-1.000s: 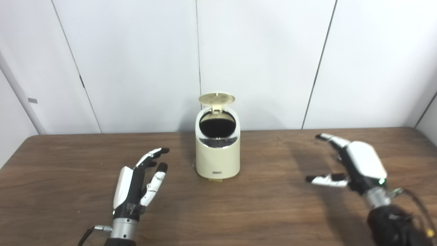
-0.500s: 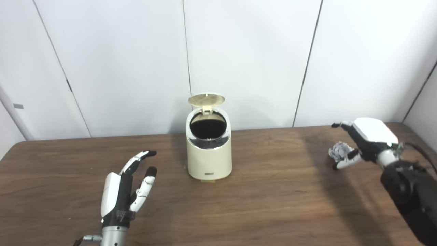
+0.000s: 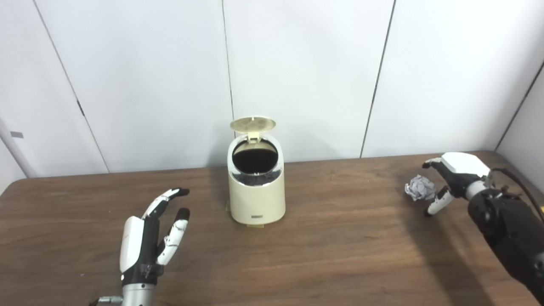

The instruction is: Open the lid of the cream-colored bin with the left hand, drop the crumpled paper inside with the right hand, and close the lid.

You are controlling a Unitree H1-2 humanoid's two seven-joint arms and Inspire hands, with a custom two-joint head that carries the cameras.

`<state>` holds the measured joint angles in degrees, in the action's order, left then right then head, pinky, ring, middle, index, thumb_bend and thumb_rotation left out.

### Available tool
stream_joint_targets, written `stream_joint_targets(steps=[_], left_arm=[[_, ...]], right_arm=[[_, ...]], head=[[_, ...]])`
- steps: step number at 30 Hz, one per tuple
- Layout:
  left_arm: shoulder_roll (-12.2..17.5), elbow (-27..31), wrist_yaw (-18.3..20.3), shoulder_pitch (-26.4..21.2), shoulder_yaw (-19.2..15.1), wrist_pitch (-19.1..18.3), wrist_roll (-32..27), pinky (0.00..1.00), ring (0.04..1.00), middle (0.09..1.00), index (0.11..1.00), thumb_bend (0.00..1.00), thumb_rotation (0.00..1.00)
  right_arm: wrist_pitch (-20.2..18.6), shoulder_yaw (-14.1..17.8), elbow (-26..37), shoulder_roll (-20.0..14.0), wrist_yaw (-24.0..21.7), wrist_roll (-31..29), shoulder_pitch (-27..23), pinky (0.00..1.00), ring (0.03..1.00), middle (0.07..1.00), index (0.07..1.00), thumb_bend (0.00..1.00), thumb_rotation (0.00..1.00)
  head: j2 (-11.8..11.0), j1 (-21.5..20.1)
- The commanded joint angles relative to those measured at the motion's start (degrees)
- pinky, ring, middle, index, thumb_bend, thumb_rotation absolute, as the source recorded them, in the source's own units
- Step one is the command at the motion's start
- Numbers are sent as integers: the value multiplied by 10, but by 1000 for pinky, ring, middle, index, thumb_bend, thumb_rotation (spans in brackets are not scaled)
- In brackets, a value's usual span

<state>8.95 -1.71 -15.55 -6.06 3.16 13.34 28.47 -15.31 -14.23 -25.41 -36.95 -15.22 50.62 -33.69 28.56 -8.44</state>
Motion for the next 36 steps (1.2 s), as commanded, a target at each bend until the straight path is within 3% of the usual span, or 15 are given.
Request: stream_joint_targets(steps=[1,16,26,30,36], left_arm=[[-3,-14,-10,23,3,17,7,823,835,823,781,533,1000],[-9,-7,-14,23,6,13,22,802,829,814,765,474,1000],[-11,-2,-14,27,6,11,24,801,823,808,755,480,1000],[-12,7,-10,31,7,4,27,805,823,806,754,496,1000],[-12,10,-11,33,9,6,29,799,820,802,749,488,1000]], right_arm=[[9,-3,-2,-27,1,-1,-38,716,912,916,852,922,210],[47,-34,-49,-26,-1,-33,-66,628,853,919,849,896,179],[63,-61,-115,-17,5,-37,-104,661,856,921,864,870,174],[63,-69,-128,-13,7,-37,-113,648,842,916,866,870,130],[105,-79,-189,-12,23,-51,-134,634,812,926,853,878,19]], head=[[0,0],[3,7],[7,10],[8,10],[11,9]])
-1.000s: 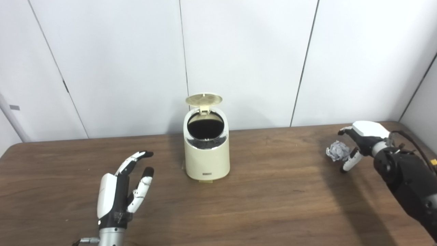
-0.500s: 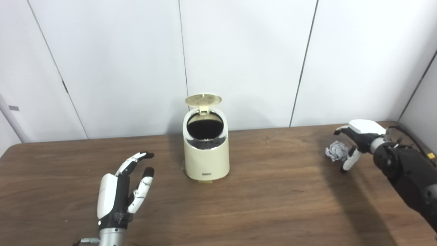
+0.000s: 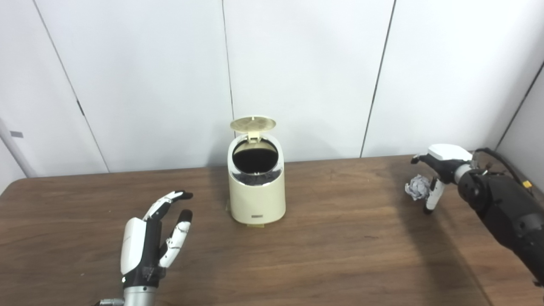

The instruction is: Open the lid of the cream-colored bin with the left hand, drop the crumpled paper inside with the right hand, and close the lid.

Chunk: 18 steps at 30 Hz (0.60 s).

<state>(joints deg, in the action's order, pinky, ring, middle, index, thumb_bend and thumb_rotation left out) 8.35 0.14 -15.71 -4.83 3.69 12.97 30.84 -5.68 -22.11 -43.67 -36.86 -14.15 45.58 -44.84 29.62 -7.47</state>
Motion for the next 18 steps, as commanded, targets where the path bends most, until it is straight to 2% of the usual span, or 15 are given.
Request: stream_joint_targets(steps=[1,5,11,14,18], left_arm=[[-6,-8,-9,20,4,9,6,798,820,802,751,490,1000],[-6,-6,-10,20,3,9,9,787,817,802,752,491,1000],[-6,1,-2,22,2,3,4,803,824,806,758,504,1000],[-6,-1,-4,22,1,7,4,802,824,806,756,498,1000],[-6,-1,-3,22,0,5,3,807,826,807,758,494,1000]], right_arm=[[7,-1,-1,-14,8,-2,-22,624,803,928,846,878,16],[3,2,11,-15,-2,-12,-19,616,794,912,820,866,21],[24,-4,-23,-17,2,-20,-29,628,790,902,797,846,4],[16,-4,8,-22,-18,-24,-21,621,774,869,773,830,1],[8,-14,1,-22,-32,-16,-26,631,770,853,771,797,0]], head=[[1,-2],[1,-4],[3,-4],[3,-3],[4,-4]])
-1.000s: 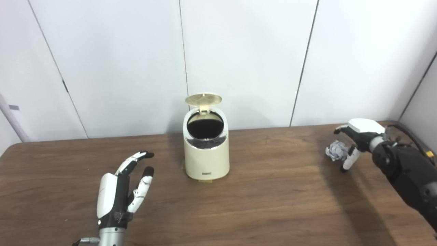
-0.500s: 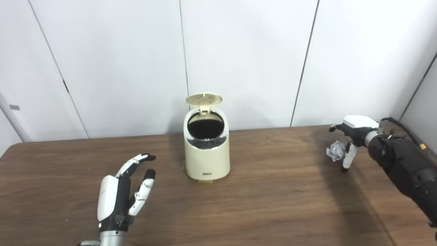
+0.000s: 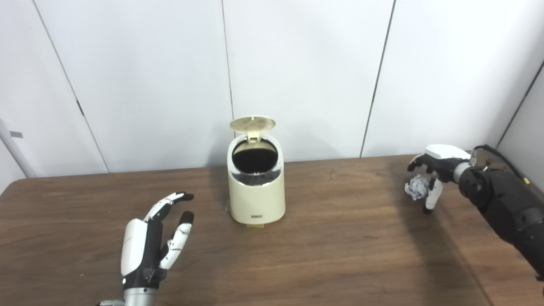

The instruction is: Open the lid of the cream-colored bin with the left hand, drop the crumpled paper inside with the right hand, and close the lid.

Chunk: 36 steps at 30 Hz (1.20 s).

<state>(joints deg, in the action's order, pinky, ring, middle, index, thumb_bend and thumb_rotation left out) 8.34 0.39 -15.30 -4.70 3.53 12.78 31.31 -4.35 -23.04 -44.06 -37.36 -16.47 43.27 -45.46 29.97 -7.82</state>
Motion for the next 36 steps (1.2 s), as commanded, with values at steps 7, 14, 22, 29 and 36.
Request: stream_joint_targets(steps=[7,14,22,29,36], left_arm=[[-5,-3,-10,20,2,10,4,794,821,803,757,472,1000],[-4,-3,-8,21,0,11,-1,798,819,801,757,475,1000],[-2,-9,-8,17,0,12,-3,801,820,803,756,477,1000],[0,-14,-7,14,1,8,2,796,819,801,757,479,1000],[1,-19,-8,12,2,7,7,790,815,797,760,485,1000]], right_arm=[[5,-9,17,-25,-16,-1,-13,499,610,699,772,734,0],[16,-7,2,-22,1,-4,-15,427,496,506,698,573,0],[-16,-11,-15,-3,59,13,-21,395,465,449,503,528,0],[-13,-1,-15,-4,74,2,-19,399,477,456,501,529,0],[-12,-5,-2,-11,77,5,-14,375,459,435,505,528,0]], head=[[2,0],[4,1],[2,-2],[-1,-4],[-3,-6]])
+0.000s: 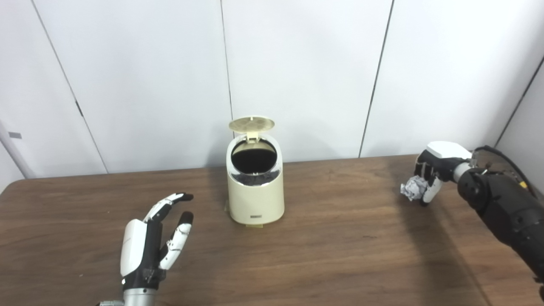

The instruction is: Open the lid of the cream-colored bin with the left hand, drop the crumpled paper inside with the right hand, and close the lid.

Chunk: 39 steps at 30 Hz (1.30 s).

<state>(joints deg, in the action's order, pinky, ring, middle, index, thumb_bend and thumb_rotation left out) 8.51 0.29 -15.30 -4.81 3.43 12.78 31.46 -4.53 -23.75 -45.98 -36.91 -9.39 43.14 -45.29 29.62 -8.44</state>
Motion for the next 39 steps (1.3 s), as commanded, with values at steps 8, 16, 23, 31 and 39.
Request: stream_joint_targets(steps=[8,16,23,31,39], left_arm=[[-1,-21,-9,12,5,7,11,785,812,793,759,468,1000],[-2,-27,-11,10,5,10,9,788,812,792,756,459,1000],[-1,-30,-12,9,5,9,11,786,810,790,752,452,1000],[2,-33,-14,9,6,13,13,774,805,786,758,459,1000],[3,-30,-12,9,5,10,11,783,807,787,751,451,1000]], right_arm=[[-26,1,51,-24,-13,14,-14,368,458,451,494,531,0],[-50,-11,58,-25,-28,50,-24,293,381,448,495,529,0],[-60,-5,50,-21,-37,44,-32,325,407,421,499,529,0],[-63,5,73,-28,-69,35,-34,469,552,537,463,523,0],[-49,9,53,-27,-53,28,-36,462,539,536,468,523,0]], head=[[0,-2],[0,-4],[-1,-6],[0,-8],[1,-9]])
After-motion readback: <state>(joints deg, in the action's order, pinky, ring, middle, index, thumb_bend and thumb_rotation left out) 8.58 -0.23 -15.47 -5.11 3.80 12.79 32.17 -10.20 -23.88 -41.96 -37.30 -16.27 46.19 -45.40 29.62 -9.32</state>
